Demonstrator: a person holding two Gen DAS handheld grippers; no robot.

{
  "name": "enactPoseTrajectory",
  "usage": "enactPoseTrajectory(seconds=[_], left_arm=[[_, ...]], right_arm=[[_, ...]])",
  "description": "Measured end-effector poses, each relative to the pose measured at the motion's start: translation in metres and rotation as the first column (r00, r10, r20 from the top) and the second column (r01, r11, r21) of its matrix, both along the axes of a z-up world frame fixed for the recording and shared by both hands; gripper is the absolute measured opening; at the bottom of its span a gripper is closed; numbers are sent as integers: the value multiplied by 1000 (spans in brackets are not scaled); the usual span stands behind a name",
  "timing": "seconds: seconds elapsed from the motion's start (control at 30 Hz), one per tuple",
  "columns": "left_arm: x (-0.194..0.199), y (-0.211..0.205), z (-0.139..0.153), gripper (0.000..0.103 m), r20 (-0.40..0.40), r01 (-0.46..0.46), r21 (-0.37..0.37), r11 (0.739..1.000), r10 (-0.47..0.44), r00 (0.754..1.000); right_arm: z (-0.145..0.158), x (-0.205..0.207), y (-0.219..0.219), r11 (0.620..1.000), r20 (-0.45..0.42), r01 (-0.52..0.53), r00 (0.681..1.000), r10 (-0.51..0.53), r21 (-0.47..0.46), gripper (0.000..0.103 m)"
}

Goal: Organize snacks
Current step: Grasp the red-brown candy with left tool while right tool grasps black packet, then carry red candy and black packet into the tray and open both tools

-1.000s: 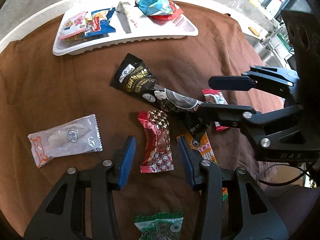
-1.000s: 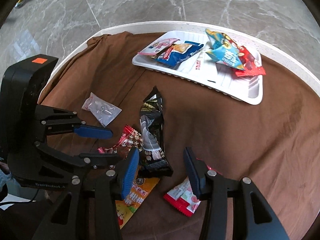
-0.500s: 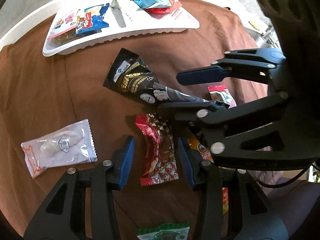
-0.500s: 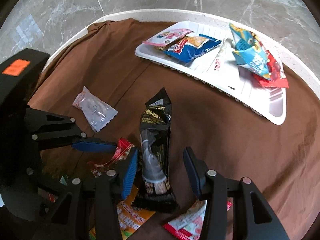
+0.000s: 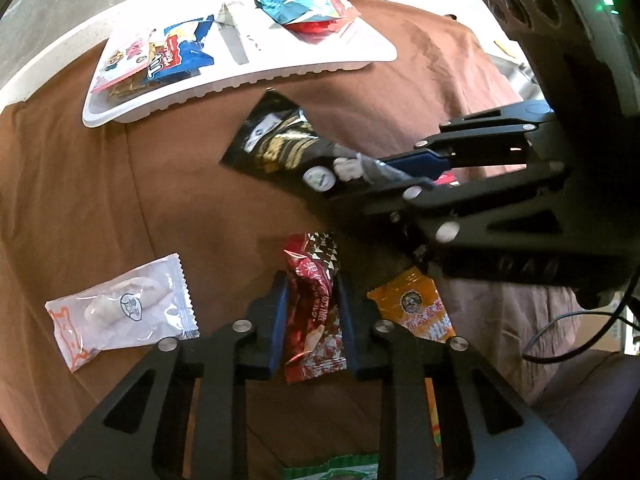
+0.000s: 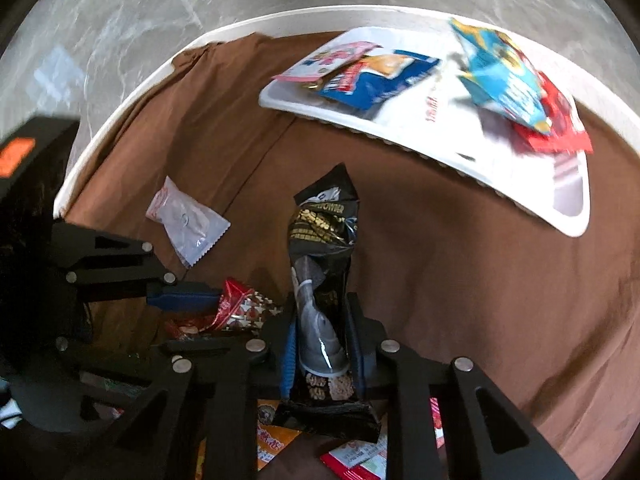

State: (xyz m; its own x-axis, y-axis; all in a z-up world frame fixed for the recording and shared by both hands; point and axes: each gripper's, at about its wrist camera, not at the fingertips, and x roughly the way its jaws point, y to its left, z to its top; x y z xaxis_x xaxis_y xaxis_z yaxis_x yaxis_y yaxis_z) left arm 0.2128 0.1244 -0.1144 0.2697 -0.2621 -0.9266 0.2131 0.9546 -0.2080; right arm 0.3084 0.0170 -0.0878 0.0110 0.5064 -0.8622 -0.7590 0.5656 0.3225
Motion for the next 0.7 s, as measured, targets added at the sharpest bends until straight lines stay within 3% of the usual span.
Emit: enactPoseTrajectory(seconds=[0.37,0.7], left_arm=[[-6,11,14,21,19,-50,-64,997,51,998],[8,42,44,21,65,-126,-121,985,134,989]], right_arm=[[10,13,-32,989,-107,116,989,-106,92,23],[37,22,-32,975,-108,154,985,-138,158,23]])
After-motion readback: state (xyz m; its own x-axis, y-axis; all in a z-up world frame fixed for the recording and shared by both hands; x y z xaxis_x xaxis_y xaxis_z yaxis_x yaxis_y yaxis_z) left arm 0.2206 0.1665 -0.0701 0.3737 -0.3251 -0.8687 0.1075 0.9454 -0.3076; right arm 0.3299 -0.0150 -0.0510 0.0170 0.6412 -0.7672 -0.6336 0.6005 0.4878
